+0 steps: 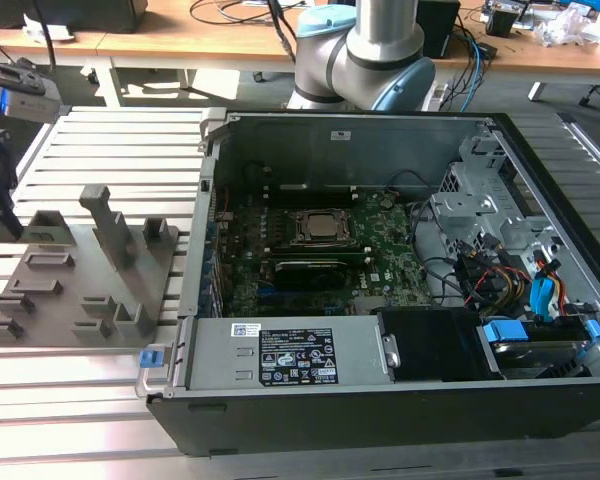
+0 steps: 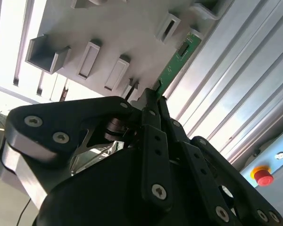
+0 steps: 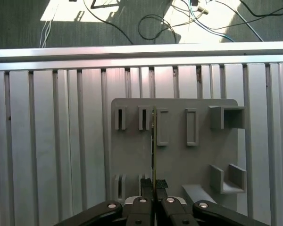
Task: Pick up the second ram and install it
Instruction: 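Pick up the second ram and move it above second insertion slot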
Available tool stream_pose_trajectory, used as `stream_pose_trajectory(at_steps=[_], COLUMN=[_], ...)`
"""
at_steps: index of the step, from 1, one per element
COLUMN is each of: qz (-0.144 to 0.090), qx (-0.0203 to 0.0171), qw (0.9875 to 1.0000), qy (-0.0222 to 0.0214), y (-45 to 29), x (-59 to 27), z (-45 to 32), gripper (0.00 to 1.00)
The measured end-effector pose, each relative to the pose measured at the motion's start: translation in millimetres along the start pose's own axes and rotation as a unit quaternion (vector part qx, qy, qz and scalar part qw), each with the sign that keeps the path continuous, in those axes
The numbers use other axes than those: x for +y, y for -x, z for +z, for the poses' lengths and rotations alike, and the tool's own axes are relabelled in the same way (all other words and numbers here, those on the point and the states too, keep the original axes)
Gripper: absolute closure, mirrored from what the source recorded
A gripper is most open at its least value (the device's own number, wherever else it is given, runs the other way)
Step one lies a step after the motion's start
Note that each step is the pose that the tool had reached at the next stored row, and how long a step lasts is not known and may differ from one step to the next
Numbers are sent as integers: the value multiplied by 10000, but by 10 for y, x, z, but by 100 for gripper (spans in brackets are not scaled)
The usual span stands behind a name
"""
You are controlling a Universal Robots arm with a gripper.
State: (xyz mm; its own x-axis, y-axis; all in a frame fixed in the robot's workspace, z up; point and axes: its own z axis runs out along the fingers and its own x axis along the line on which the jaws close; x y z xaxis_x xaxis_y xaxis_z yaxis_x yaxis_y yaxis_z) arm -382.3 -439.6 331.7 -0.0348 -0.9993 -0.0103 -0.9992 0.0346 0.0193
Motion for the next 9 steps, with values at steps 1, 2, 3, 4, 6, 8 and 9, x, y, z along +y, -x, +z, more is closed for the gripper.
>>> stream_pose_trajectory(at_steps=[1, 2, 3, 4, 6, 8, 9], qz=[0, 0, 0, 0, 0, 0, 0], qx=[0, 0, 0, 0, 0, 0, 0], qw=[10000, 10000, 10000, 10000, 10000, 10000, 10000], qy=[0, 0, 0, 0, 0, 0, 0], y=[1, 2, 3, 3, 5, 7, 8], x=[1, 1, 1, 2, 3, 3, 4], z=[-30, -52, -68, -86, -149, -182, -208], gripper=[86, 86, 86, 86, 86, 86, 86])
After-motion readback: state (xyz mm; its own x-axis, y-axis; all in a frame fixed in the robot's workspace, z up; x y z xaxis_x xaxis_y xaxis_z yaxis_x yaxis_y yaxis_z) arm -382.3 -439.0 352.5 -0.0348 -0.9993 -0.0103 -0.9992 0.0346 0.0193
